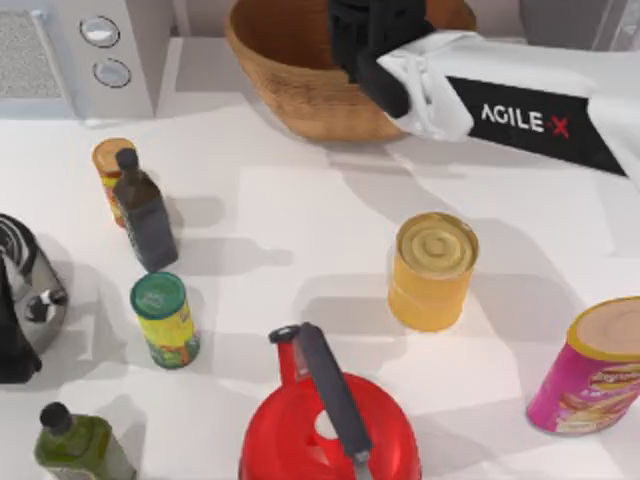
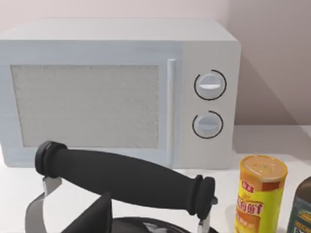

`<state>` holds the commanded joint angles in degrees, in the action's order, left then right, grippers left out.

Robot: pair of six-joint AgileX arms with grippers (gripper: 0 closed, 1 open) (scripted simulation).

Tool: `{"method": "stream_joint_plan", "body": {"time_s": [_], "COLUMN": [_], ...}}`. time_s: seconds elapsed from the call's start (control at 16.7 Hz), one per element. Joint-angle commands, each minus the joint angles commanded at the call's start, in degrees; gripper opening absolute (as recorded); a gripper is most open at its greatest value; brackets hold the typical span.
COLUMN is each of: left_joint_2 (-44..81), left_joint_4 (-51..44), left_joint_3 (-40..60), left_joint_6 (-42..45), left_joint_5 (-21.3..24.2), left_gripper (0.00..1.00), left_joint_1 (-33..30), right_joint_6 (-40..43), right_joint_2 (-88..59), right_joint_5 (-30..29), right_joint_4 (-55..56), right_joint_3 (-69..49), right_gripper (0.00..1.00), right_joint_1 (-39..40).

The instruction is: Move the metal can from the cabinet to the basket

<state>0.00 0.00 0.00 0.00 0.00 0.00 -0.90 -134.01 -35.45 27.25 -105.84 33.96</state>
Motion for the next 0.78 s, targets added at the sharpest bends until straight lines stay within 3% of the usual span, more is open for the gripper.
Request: {"method": "stream_joint_plan", "body": {"time_s": [0.48,0.78], "left_joint_2": [0.0,0.0], "left_joint_4": [0.0,0.0], "left_joint_3": [0.0,0.0], "left_joint_6": [0.0,0.0], "left_joint_5": [0.0,0.0], "left_gripper": [1.0,1.0], "left_joint_1": [0.0,0.0], "right_joint_6": [0.08,0.08], "right_joint_2": [-2.92,-2.92], "right_joint_5": [0.7,0.7], "right_joint_4": [-0.83,-0.83], "right_joint_3": [-4.14,-4.14], "right_gripper": [0.0,0.38], "right_joint_1": [-0.67,-0.67]}}
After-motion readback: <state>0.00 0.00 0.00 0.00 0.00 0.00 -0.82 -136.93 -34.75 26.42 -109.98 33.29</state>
